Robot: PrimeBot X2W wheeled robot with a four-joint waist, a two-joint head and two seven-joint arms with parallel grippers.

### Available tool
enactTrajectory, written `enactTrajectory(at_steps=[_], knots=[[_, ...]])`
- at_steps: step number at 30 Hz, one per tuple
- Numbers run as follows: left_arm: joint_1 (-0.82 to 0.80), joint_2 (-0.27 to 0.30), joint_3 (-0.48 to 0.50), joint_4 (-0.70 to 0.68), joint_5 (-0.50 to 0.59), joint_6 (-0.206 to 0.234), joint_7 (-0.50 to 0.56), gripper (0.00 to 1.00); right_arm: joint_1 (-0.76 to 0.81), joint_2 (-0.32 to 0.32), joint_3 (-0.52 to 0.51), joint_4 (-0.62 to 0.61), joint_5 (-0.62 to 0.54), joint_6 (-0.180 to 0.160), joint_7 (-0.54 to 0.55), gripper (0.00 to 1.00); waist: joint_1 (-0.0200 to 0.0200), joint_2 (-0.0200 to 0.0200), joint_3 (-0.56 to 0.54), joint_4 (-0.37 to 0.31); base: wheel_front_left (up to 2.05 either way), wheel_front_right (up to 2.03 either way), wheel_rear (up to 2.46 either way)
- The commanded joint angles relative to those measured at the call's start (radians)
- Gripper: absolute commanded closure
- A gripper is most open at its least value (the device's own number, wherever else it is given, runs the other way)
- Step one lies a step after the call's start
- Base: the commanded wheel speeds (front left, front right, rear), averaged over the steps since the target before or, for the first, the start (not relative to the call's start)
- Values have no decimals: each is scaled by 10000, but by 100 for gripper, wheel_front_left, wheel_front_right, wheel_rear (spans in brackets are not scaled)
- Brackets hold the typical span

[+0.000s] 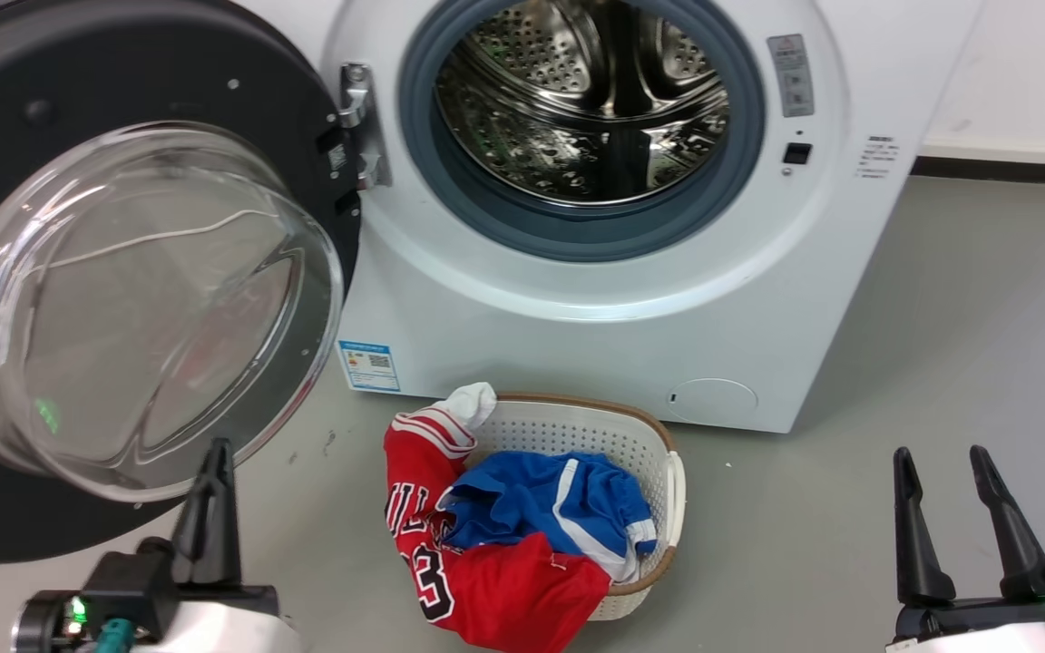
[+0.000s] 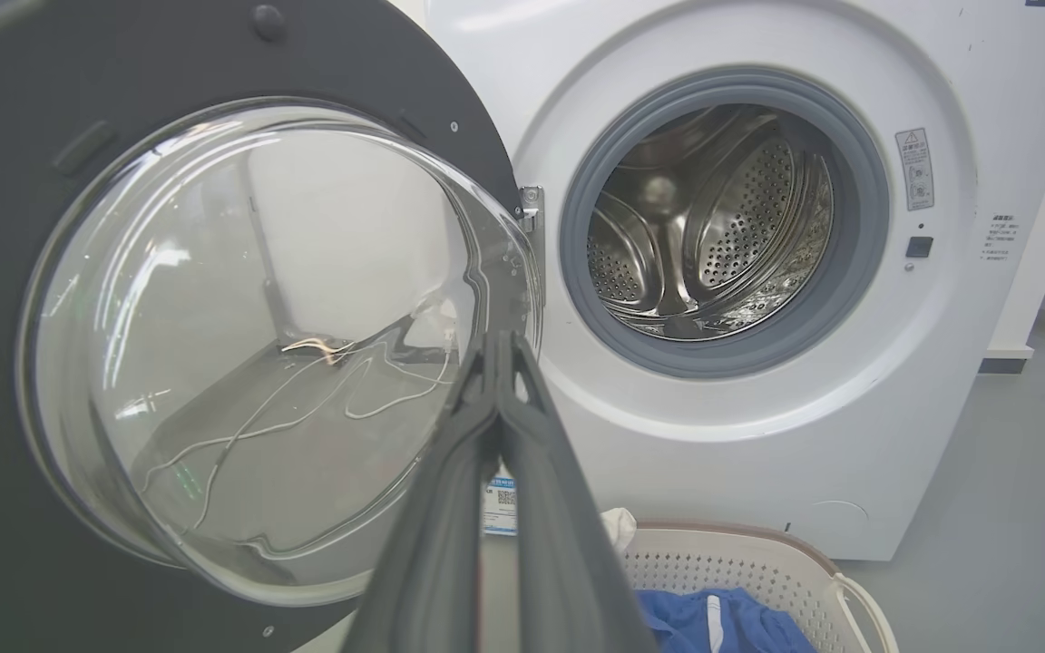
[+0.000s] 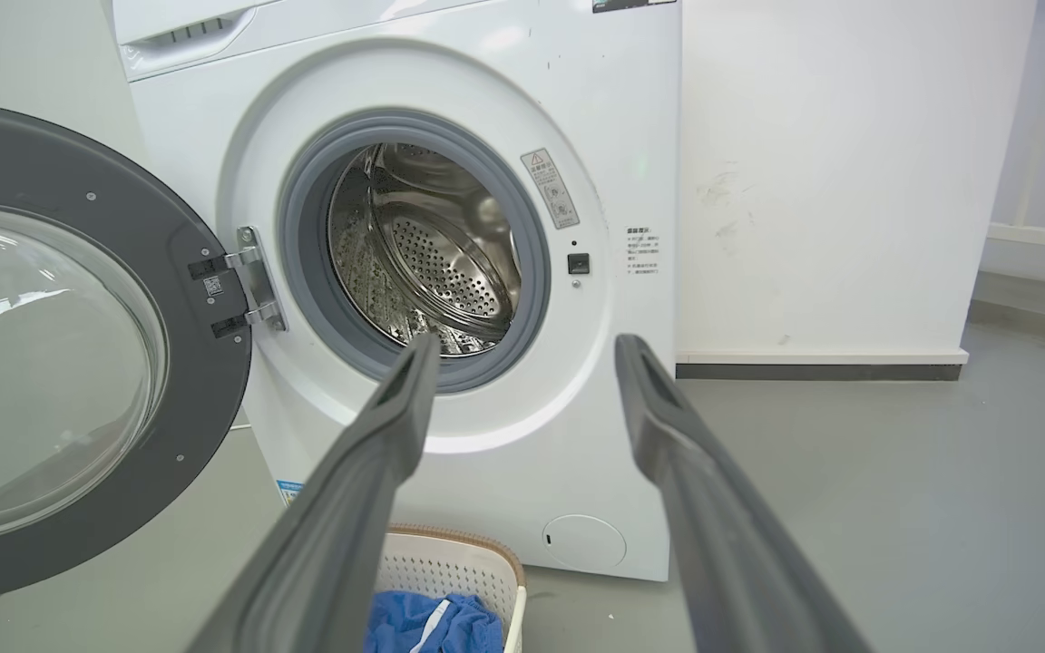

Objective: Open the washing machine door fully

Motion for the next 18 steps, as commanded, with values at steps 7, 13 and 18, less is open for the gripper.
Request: enactTrajectory(at_steps=[7, 13, 18], knots=[[520, -56, -611, -265, -171, 156, 24, 100, 198, 20, -80, -79, 60, -3, -18, 0, 1, 0, -19, -639, 0, 0, 0], [749, -71, -778, -173, -240, 519, 24, 0, 244, 20, -46, 23, 102, -3, -17, 0, 1, 0, -22, -1035, 0, 0, 0], [868, -77, -820, -115, -322, 742, 24, 0, 279, 20, -13, 104, 96, -3, -17, 0, 1, 0, -32, -1191, 0, 0, 0]])
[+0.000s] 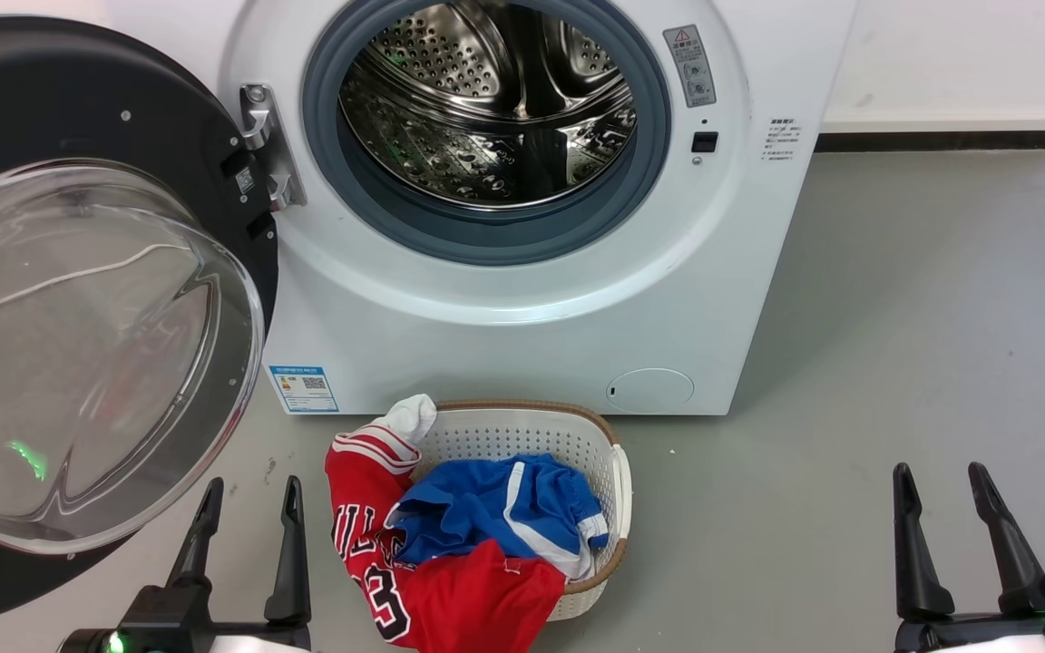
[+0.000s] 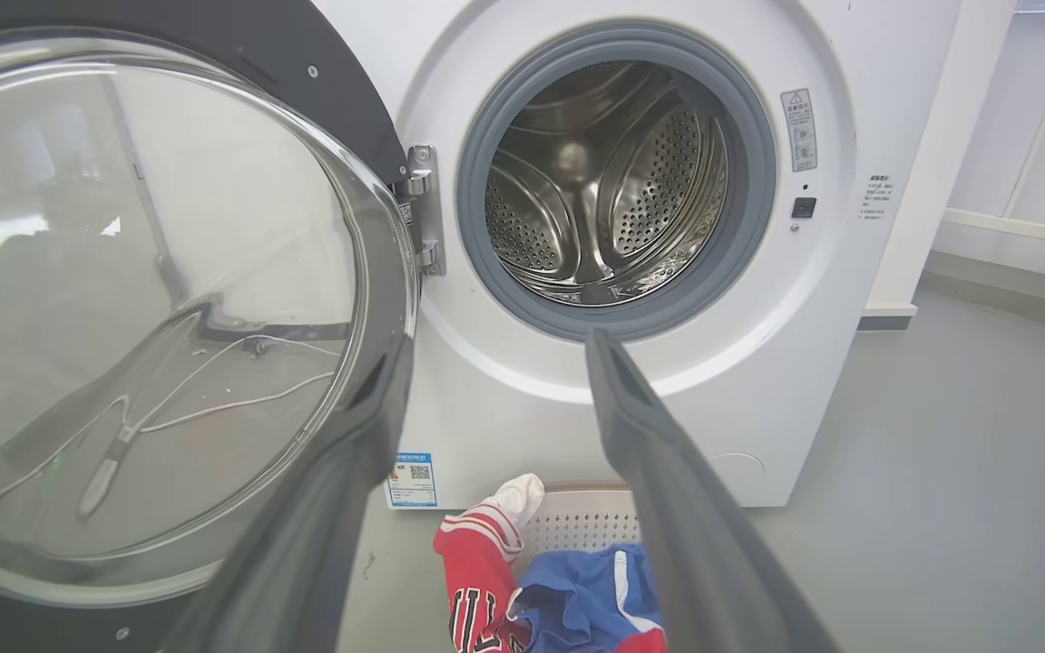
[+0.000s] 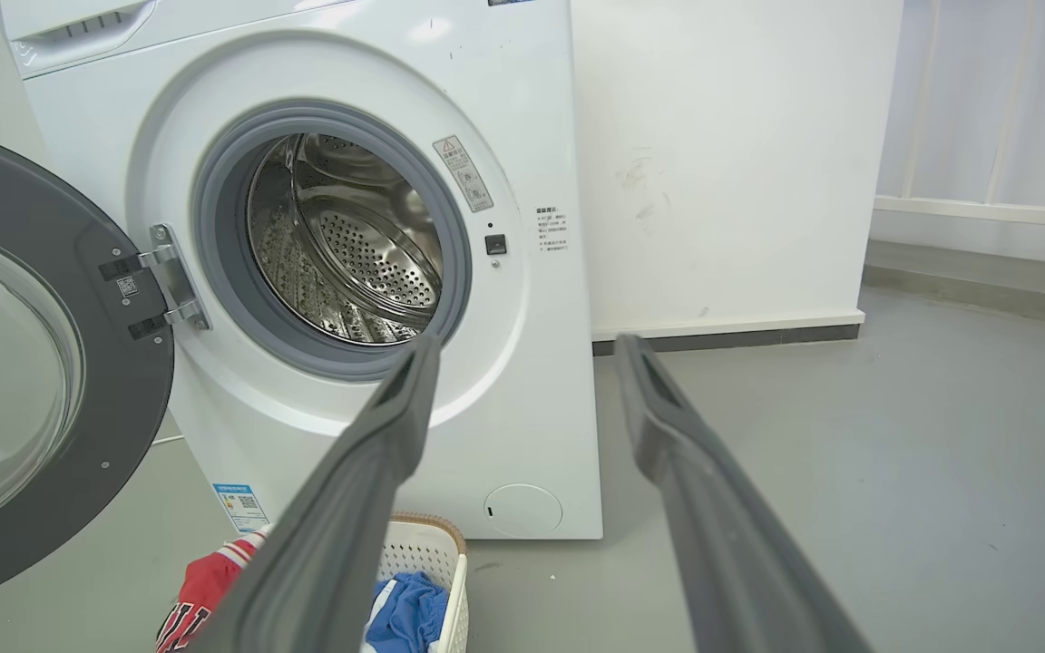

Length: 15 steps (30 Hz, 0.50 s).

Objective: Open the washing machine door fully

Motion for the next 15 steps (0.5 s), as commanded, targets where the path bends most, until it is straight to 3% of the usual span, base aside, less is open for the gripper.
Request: enactTrajectory(at_steps=[1, 15], knots=[[158, -19, 2, 55, -52, 62, 24, 0, 54, 22, 13, 23, 33, -3, -18, 0, 1, 0, 5, -26, 0, 0, 0], [181, -21, -235, 339, -353, 238, 24, 0, 104, 22, 140, 292, 128, -3, -17, 0, 1, 0, 33, -30, 0, 0, 0]])
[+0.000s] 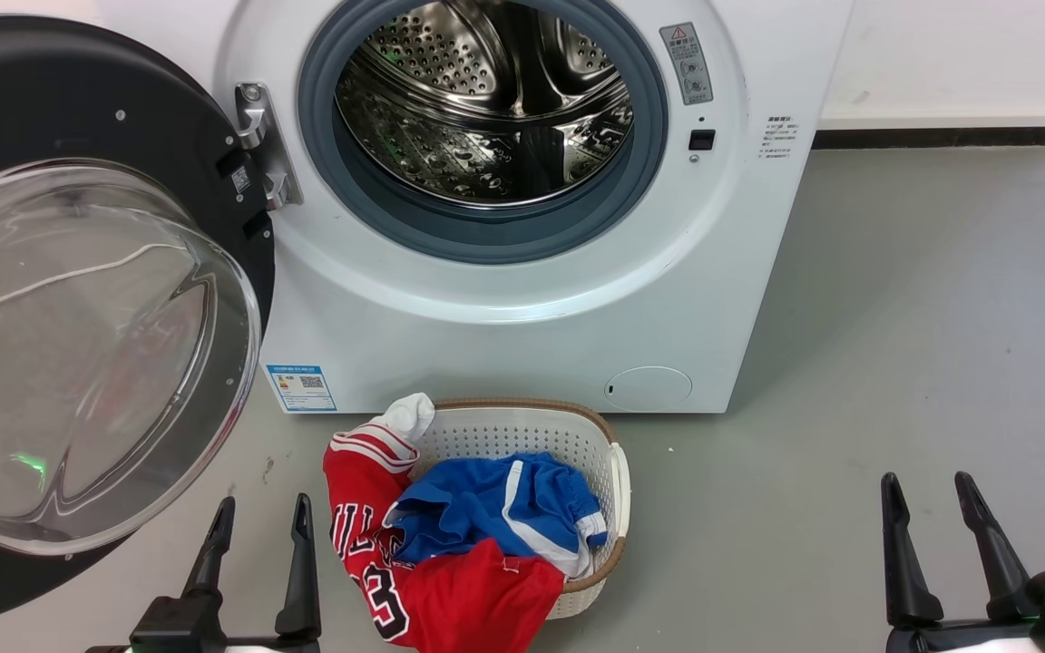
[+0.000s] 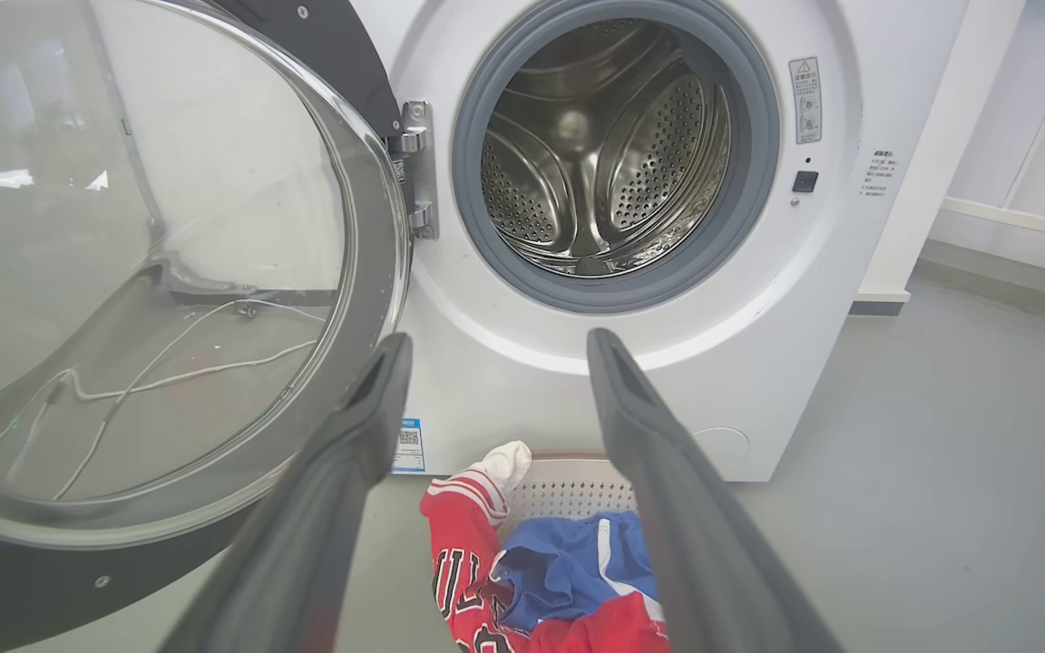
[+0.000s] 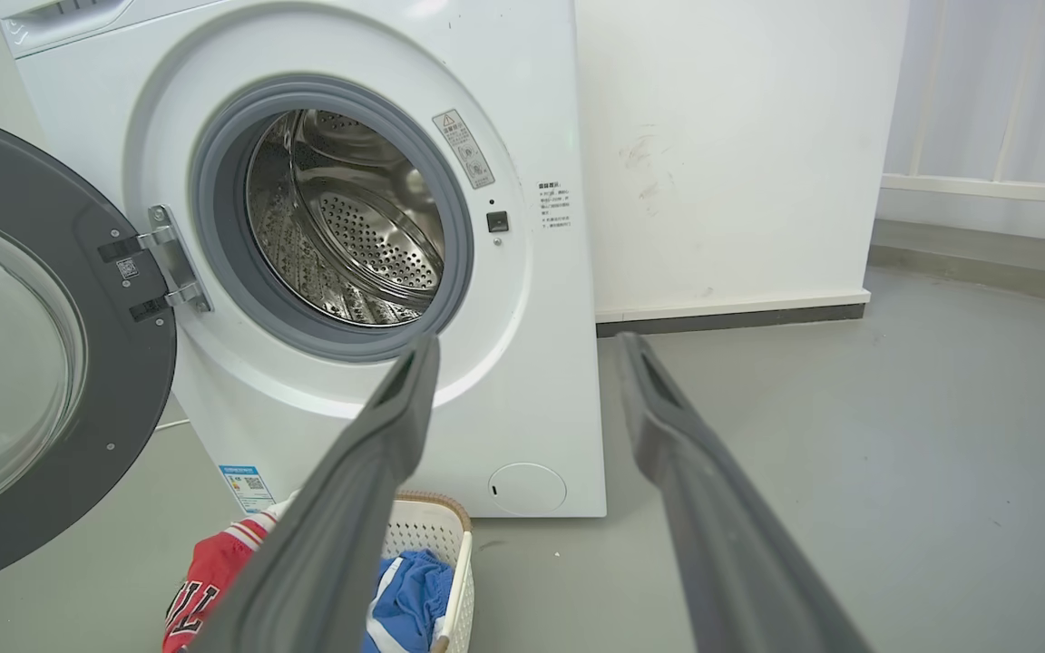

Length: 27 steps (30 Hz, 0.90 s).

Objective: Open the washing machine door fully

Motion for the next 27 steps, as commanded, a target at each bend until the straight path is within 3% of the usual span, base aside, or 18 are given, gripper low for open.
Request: enactTrajectory(at_steps=[1, 10, 11, 16, 27], knots=[[41, -17, 1, 2, -43, 36, 24, 0, 91, 22, 10, 11, 81, -3, -17, 0, 0, -1, 0, 7, 0, 0, 0], [74, -18, -29, 24, 91, 192, 24, 0, 63, 22, 44, 38, 64, -3, -18, 0, 0, -1, 2, 10, 0, 0, 0], [13, 0, -54, 49, 28, 149, -4, 100, 1, 0, 41, 56, 20, 0, 2, 100, 0, -1, 3, 12, 0, 0, 0], [55, -8, -71, 522, -161, 128, 52, 100, 15, -2, 73, 457, 182, 0, 46, 100, 0, -1, 5, 13, 0, 0, 0], [-339, -8, 88, 755, -2396, -33, 617, 100, -413, -140, 134, 789, 2471, 0, 464, 100, 0, -1, 22, 23, 0, 0, 0]])
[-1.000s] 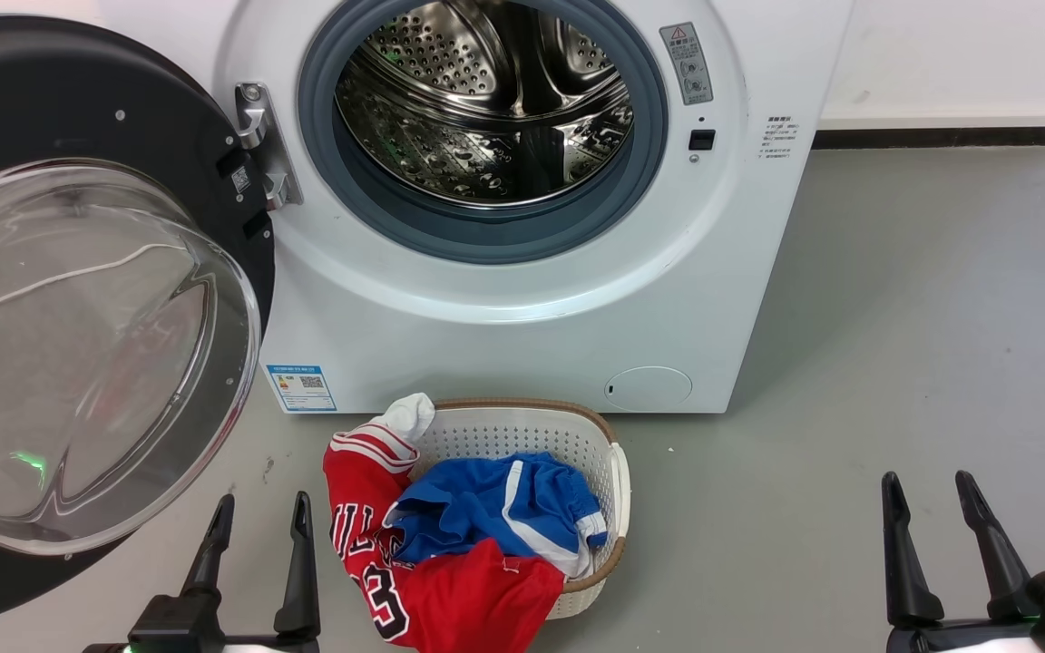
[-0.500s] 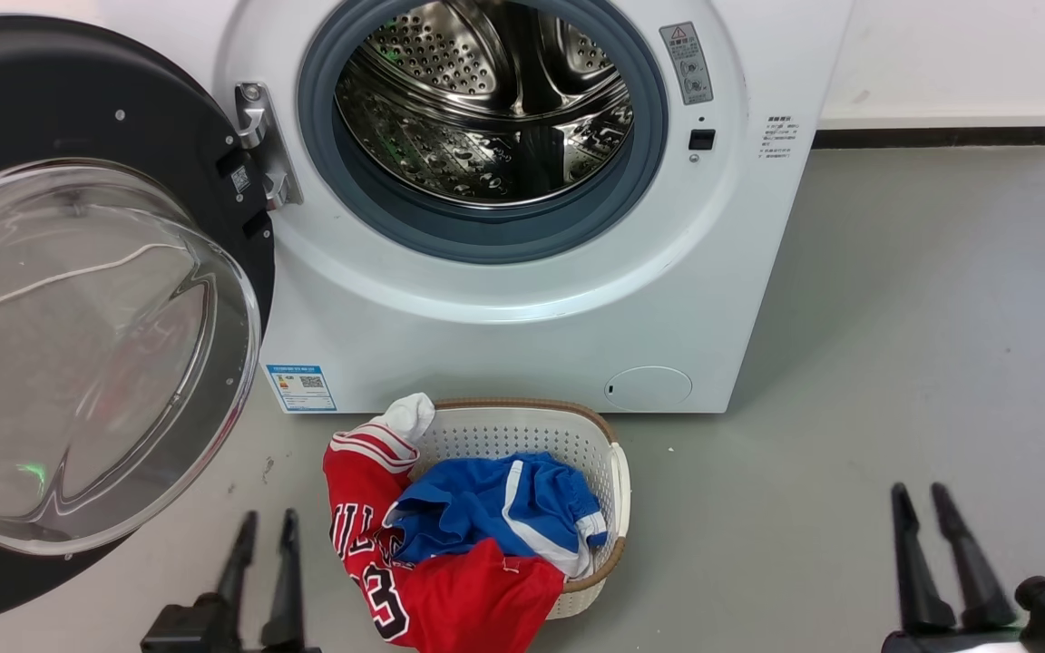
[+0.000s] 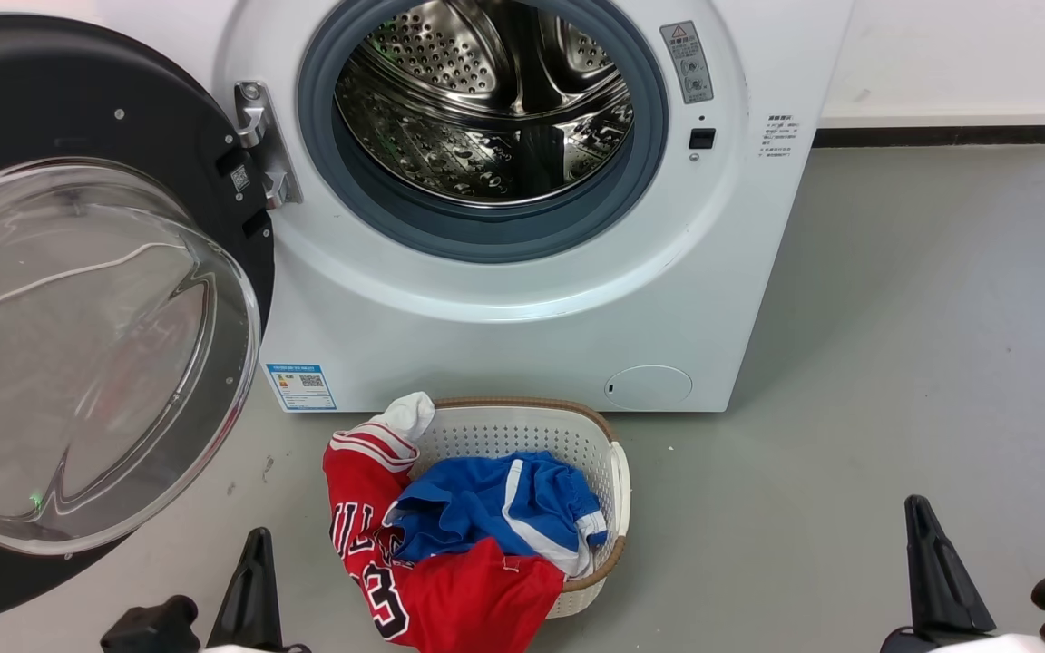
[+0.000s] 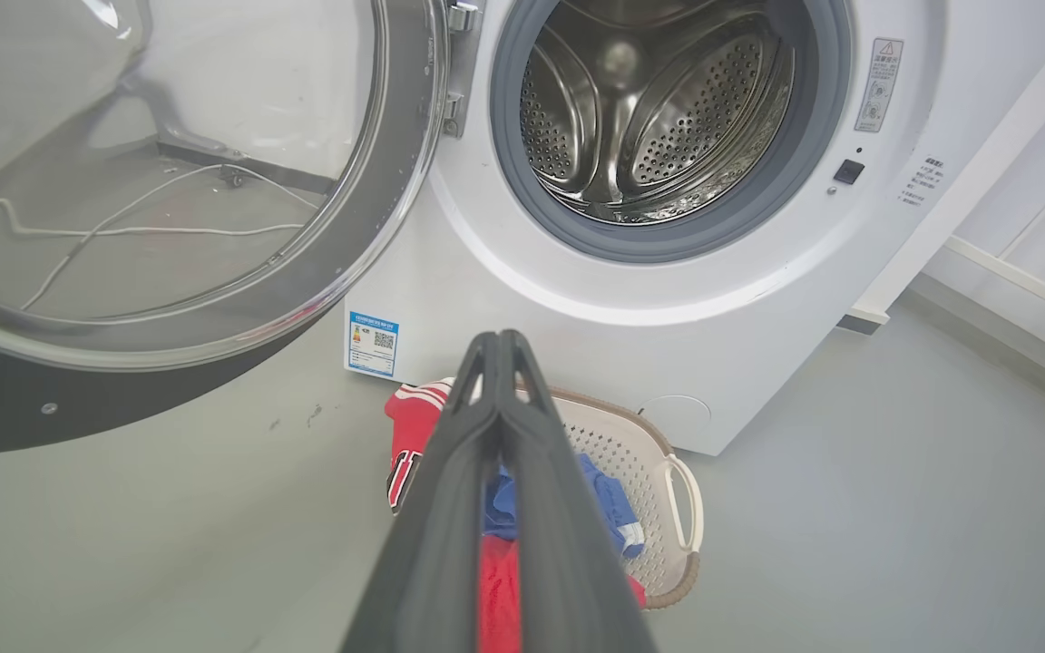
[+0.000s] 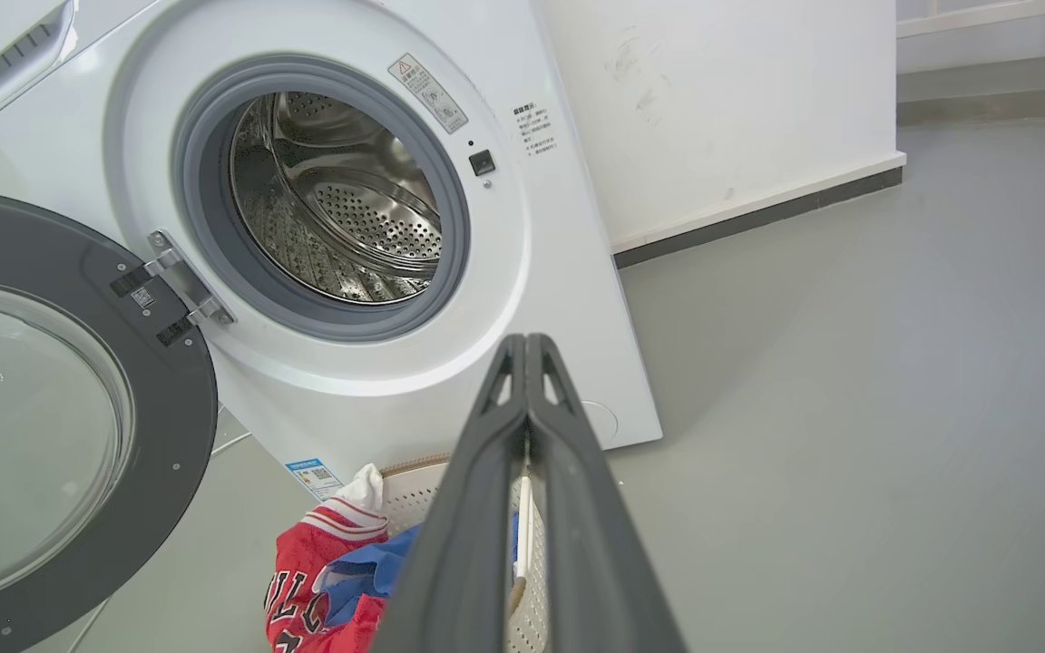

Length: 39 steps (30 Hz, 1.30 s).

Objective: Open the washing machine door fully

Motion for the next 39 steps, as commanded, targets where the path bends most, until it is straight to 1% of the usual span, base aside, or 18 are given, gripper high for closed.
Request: enactTrajectory(at_steps=[1, 12, 27, 28, 39], knots=[[-319, 5, 57, -115, -351, -52, 54, 100, -339, -92, 7, -95, 354, 0, 54, 100, 0, -1, 2, 0, 0, 0, 0], [-641, 5, 184, 73, -2284, -192, 534, 100, -707, -179, 25, 202, 2295, -1, 441, 100, 0, -1, 18, 10, 0, 0, 0], [-1037, 5, 345, 306, -4565, -357, 1105, 100, -1146, -247, 0, 548, 4541, 0, 938, 100, 0, -1, 41, 23, 0, 0, 0], [-1096, 5, 363, 335, -4841, -378, 1174, 100, -1184, -253, -6, 589, 4820, 0, 1001, 100, 0, -1, 44, 25, 0, 0, 0], [-1334, 4, 458, 481, -6271, -485, 1535, 100, -1457, -275, -51, 817, 6200, -1, 1330, 100, 0, -1, 60, 34, 0, 0, 0]])
